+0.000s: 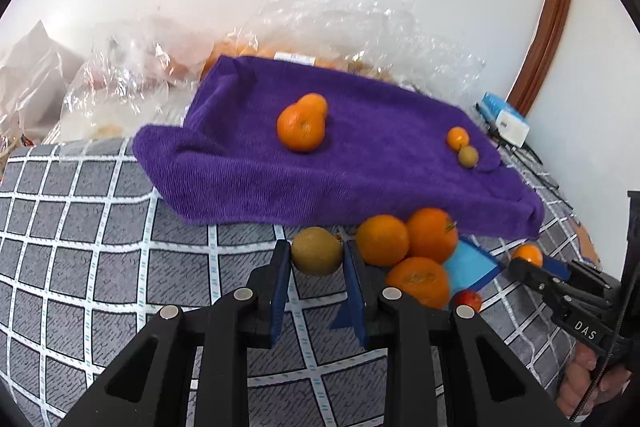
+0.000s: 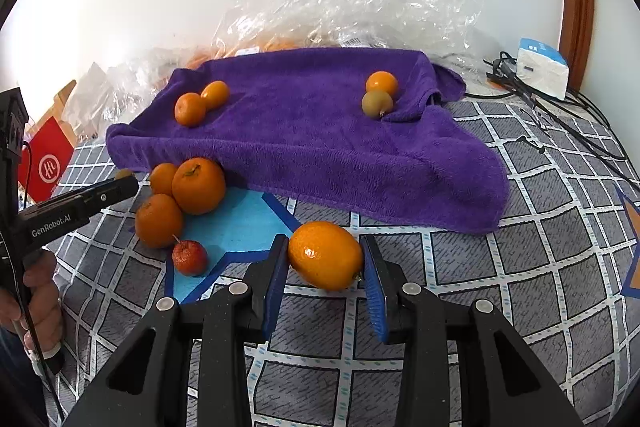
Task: Organize fruits
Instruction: 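Grasp an oval orange with the right tool while the left tool grasps a yellow-green fruit, then lift both held fruits and carry them over the purple towel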
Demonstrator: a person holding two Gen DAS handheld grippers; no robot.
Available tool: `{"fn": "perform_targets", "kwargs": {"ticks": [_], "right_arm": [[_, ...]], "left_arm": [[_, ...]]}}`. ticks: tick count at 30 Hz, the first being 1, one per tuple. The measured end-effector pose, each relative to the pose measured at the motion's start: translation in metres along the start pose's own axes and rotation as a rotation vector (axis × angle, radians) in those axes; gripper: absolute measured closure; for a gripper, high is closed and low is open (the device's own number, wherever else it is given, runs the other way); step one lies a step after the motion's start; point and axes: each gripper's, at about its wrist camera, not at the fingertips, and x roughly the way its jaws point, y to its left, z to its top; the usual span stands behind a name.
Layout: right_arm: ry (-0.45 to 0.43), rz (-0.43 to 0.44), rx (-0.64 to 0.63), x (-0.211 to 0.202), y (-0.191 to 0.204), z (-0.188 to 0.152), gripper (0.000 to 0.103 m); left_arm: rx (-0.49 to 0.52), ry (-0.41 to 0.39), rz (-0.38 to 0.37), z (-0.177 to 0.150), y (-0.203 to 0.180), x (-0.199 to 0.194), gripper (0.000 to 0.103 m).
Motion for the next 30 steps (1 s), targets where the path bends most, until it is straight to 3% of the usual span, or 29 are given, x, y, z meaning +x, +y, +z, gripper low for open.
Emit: {"fn": "perform_targets", "kwargs": {"ticks": [7, 18, 26, 30], "right_arm": [[-0.017, 0.002, 0.022, -0.011, -0.005, 0.003, 0.067], [-0.073, -0.035, 0.050, -0.046, -0.016, 0.004, 0.067], [-0.094, -0.077, 0.064, -0.055, -0.025, 0.008, 0.067], [-0.101, -0.078, 0.089, -0.055, -0.030, 0.014, 0.067]], "left_arm": [[-0.011, -0.084, -0.027, 0.004, 0.001, -0.017, 0.078], [-0.043, -0.119, 0.006, 0.007, 0.009, -0.022, 0.078], [-0.079, -0.151, -0.015, 0.007, 0.015, -0.029, 0.078], [-0.061, -0.182, 0.037, 0.007, 0.014, -0.031, 0.078]]}}
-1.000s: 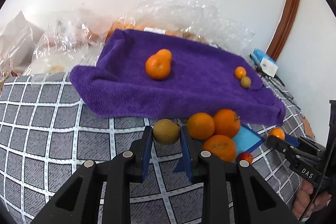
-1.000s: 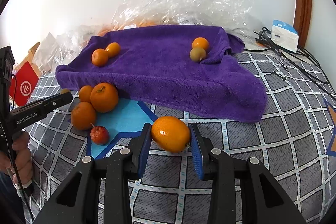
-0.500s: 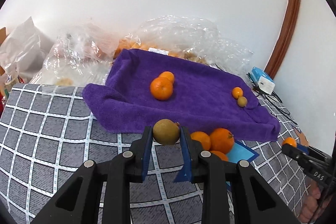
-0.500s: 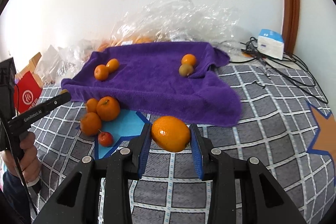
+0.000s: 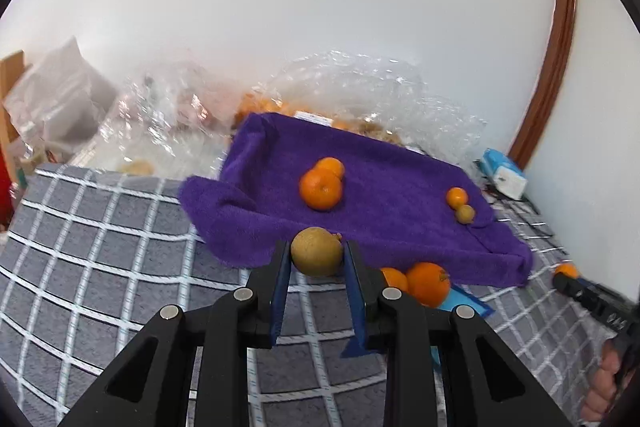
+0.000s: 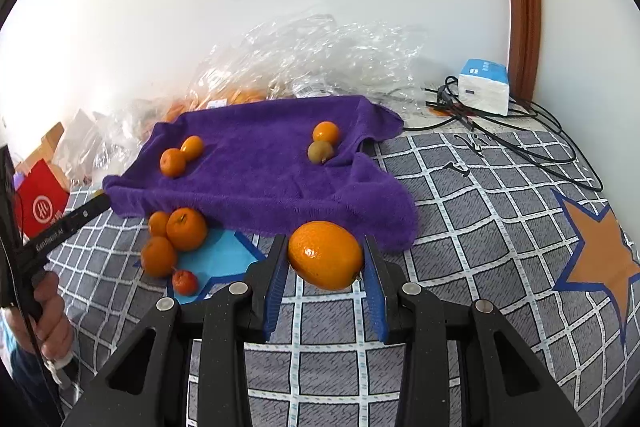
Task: Organize fruits
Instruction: 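Lift both held fruits and carry them over the purple towel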
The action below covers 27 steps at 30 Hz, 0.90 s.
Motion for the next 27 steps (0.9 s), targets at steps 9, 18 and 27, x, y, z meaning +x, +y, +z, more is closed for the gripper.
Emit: {"fn": "perform_targets", "kwargs": {"ticks": [9, 18, 27], "right_arm": [[-0.037, 0.011, 0.026, 0.002, 0.002, 0.023, 0.067], [-0.083, 0.022, -0.003, 0.000, 0.014, 0.062, 0.067], [-0.131, 0.030, 0.014, 0.010, 0.015, 0.101, 0.067]], "left_arm": [[-0.028, -0.008, 0.025, 0.005, 0.007, 0.000, 0.078], [0.015, -0.052, 0.069, 0.034, -0.005, -0.029, 0.078], [0.031, -0.065, 0.090, 0.084, -0.022, -0.014, 0.078]]}}
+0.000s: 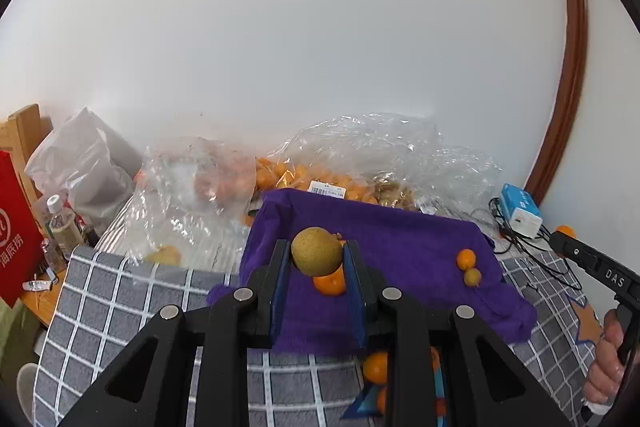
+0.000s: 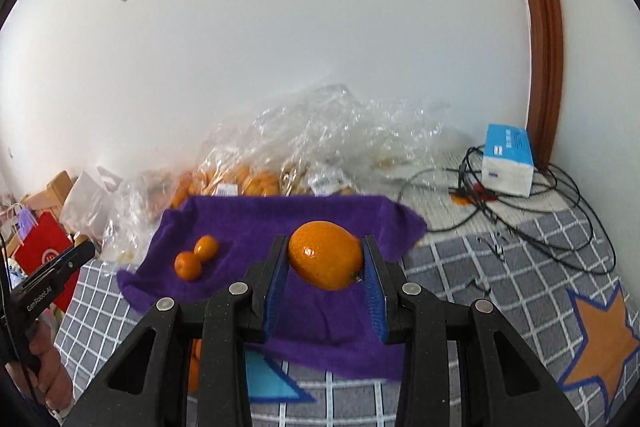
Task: Organize fruits
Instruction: 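Lift both held fruits and carry them over the purple towel, then lower both fruits onto the purple towel and open both tools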
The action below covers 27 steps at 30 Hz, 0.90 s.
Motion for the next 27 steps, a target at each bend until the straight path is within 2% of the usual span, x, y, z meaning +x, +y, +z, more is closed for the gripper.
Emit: {"fn": "perform_targets", "kwargs": {"ticks": [5, 11, 14, 19, 25, 27], "right_arm": [[0.008, -0.024, -0.008, 0.027, -0.004, 0.002, 0.067], [0.070, -0.032, 0.002, 0.070, -0.017, -0.019, 0.067], [0.093, -0.041, 0.012, 0.078, -0.022, -0.026, 0.067], [0.123, -0.013, 0.015, 0.086, -0.021, -0.032, 0.067], [0.180, -0.024, -0.031, 0.104, -0.015, -0.045, 0.067], [0.190, -0.021, -0.026, 0.106, -0.016, -0.048, 0.067]], "left_arm": [[0.018, 0.019, 0.029, 0.003, -0.008, 0.031, 0.078], [0.006, 0.084, 0.065, -0.014, 0.002, 0.079, 0.078], [-0.030, 0.105, 0.063, -0.023, 0.011, 0.090, 0.078], [0.002, 0.128, 0.058, -0.029, 0.008, 0.097, 0.078], [0.013, 0.183, 0.100, -0.034, 0.005, 0.109, 0.078], [0.005, 0.193, 0.089, -0.034, 0.005, 0.111, 0.078]]}}
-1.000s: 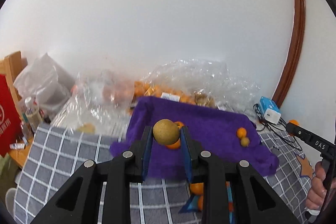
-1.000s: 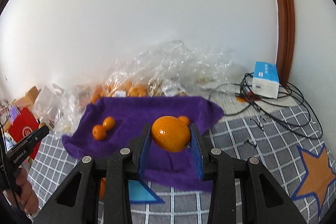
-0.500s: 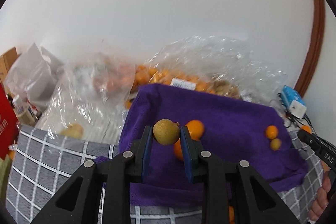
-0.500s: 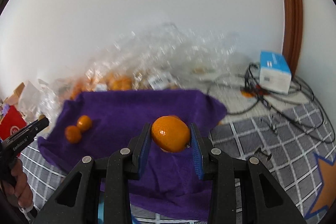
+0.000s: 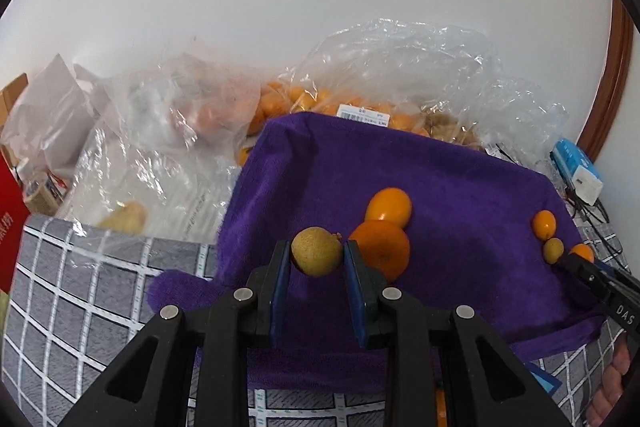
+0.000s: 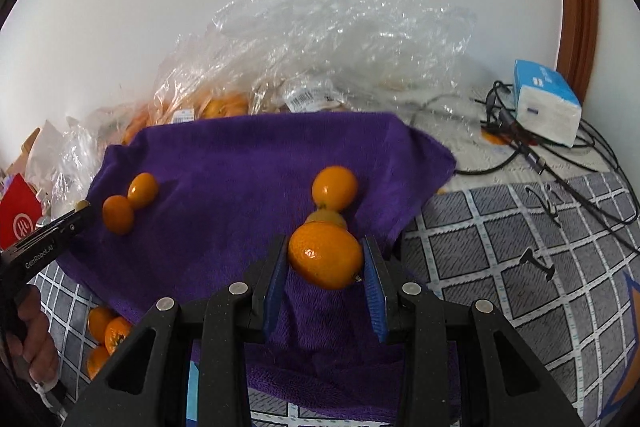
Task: Organize fruits
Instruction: 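Lower both fruits onto the purple towel and open both tools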
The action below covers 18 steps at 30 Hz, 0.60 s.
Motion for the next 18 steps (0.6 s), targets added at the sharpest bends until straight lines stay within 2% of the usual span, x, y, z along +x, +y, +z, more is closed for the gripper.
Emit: {"fn": "perform_targets", "kwargs": {"ticks": [6, 14, 18], "right_arm": [[0.014, -0.002, -0.014, 0.001, 0.004, -0.004, 0.067], [0.017, -0.007, -0.027, 0.002, 0.008, -0.004, 0.066], [0.005, 0.032, -0.030, -0.002, 0.011, -0.004, 0.047]], "left_arm": [[0.013, 0.037, 0.026, -0.003, -0.002, 0.009, 0.078], [0.025, 0.043, 0.033, -0.002, -0.003, 0.011, 0.077], [0.024, 0.040, 0.016, -0.002, -0.003, 0.011, 0.077]]}}
